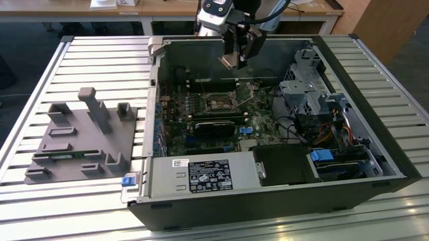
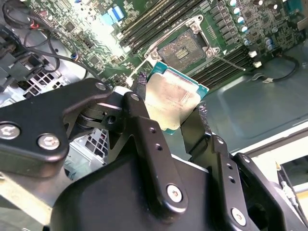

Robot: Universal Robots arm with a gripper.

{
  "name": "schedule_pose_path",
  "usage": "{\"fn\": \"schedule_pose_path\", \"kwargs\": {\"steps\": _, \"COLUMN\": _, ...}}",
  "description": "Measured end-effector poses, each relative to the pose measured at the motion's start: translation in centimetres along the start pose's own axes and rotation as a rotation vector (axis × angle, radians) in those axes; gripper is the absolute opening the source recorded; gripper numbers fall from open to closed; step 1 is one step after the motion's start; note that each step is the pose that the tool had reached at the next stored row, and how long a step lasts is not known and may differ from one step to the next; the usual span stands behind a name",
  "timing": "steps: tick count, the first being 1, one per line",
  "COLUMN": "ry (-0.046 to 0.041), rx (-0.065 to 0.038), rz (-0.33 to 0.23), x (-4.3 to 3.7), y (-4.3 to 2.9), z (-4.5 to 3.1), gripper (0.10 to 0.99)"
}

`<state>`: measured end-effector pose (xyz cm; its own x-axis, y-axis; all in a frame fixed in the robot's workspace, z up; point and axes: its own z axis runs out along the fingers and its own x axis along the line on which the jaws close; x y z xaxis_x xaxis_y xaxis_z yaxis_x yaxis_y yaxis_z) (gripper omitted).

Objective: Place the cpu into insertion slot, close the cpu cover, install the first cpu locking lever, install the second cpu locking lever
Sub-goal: 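Place the cpu into insertion slot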

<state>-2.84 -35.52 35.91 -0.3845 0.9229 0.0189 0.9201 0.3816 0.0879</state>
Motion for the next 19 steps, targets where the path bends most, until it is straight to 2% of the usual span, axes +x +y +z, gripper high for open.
{"fn": "schedule_pose_path", "kwargs": {"steps": 19, "ry": -0.0091, "rx": -0.002, "rz": 0.104, "x": 0.00, "y": 0.00, "z": 0.02, "gripper": 0.537}}
